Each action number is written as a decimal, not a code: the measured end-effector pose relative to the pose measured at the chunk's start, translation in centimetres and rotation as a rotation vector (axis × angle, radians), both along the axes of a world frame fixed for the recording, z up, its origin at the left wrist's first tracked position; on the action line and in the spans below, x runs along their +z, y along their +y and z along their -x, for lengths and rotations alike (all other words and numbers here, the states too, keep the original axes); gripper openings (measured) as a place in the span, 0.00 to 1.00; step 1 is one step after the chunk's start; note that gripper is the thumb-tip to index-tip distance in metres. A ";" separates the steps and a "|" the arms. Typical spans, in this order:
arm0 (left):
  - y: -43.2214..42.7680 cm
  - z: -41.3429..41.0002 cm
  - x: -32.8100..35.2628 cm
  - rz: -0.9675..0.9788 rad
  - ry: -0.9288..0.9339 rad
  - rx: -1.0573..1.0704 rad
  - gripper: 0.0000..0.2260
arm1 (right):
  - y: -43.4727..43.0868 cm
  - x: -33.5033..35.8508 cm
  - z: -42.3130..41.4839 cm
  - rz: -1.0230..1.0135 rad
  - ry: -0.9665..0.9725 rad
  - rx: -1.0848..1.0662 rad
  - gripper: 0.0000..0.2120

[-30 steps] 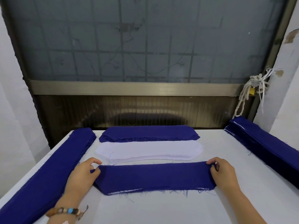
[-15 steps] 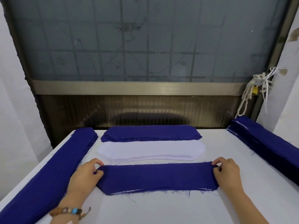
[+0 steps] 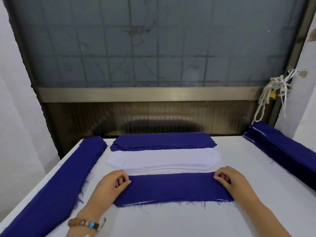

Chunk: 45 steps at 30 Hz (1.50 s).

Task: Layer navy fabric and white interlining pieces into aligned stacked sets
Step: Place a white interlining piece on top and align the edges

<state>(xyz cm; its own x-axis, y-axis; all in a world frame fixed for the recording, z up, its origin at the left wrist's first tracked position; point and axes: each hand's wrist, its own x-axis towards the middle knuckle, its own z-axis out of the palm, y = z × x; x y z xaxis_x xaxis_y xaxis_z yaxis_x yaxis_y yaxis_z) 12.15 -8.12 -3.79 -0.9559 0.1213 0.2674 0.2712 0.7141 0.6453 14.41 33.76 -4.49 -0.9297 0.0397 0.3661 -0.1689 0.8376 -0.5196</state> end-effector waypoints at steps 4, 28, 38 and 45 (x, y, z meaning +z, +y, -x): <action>0.2 0.2 -0.3 0.003 -0.001 0.048 0.07 | -0.1 0.3 0.1 -0.043 -0.019 -0.064 0.10; 5.4 8.2 1.1 0.214 0.182 0.300 0.03 | -8.7 1.8 10.3 -0.194 -0.002 -0.195 0.05; 3.4 8.9 0.2 0.319 -0.003 0.507 0.21 | -7.2 0.5 10.6 -0.015 0.026 -0.262 0.13; 2.8 8.5 0.5 0.330 0.012 0.481 0.18 | -7.3 0.7 10.4 -0.007 0.034 -0.218 0.09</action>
<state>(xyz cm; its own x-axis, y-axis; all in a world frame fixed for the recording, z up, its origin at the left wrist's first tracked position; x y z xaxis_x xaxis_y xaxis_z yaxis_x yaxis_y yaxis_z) 3.64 -5.29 -3.27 -0.9213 -0.2469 0.3004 -0.1273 0.9215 0.3669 4.03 26.44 -3.83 -0.8865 0.2353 0.3984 -0.0011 0.8599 -0.5105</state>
